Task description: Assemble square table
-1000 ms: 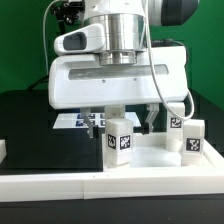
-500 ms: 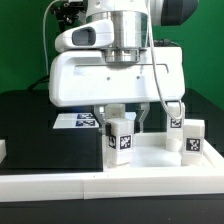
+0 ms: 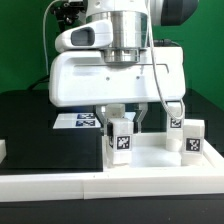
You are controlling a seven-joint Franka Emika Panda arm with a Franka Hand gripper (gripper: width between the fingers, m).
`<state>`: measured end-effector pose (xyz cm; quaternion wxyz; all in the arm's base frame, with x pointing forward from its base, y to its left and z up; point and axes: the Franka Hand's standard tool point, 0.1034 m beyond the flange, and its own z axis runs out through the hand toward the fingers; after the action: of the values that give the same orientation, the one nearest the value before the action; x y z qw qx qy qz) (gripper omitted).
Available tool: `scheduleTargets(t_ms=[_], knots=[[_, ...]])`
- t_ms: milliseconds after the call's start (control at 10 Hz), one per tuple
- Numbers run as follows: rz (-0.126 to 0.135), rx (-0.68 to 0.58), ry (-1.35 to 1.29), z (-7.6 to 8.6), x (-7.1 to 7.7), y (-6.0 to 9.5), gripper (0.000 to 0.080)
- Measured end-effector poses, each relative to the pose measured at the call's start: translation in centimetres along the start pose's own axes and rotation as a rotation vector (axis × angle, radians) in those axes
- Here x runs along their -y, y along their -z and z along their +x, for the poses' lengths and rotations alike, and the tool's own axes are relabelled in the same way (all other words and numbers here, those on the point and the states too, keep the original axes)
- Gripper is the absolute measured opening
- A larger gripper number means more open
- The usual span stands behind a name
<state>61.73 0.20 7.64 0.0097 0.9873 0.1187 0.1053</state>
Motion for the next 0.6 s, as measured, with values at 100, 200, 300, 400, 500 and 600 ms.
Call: scheduleTargets(t_ms=[100, 200, 300, 400, 500, 600], knots=[[0.001, -0.004, -0.097, 0.04, 0.04, 0.00, 0.0290], [0.001, -0.011, -0.229, 0.04, 0.20, -0.03, 0.0290], [0.005, -0.013, -0.320, 0.05, 0.21, -0.04, 0.0291], [0.010, -0.014, -0.397, 0.00, 0.11, -0.05, 0.0291], [0.014, -0.015, -0.542, 0.03, 0.23, -0.06, 0.0291], [0.013, -0.014, -0.678, 0.00, 0.08, -0.05, 0.0291]])
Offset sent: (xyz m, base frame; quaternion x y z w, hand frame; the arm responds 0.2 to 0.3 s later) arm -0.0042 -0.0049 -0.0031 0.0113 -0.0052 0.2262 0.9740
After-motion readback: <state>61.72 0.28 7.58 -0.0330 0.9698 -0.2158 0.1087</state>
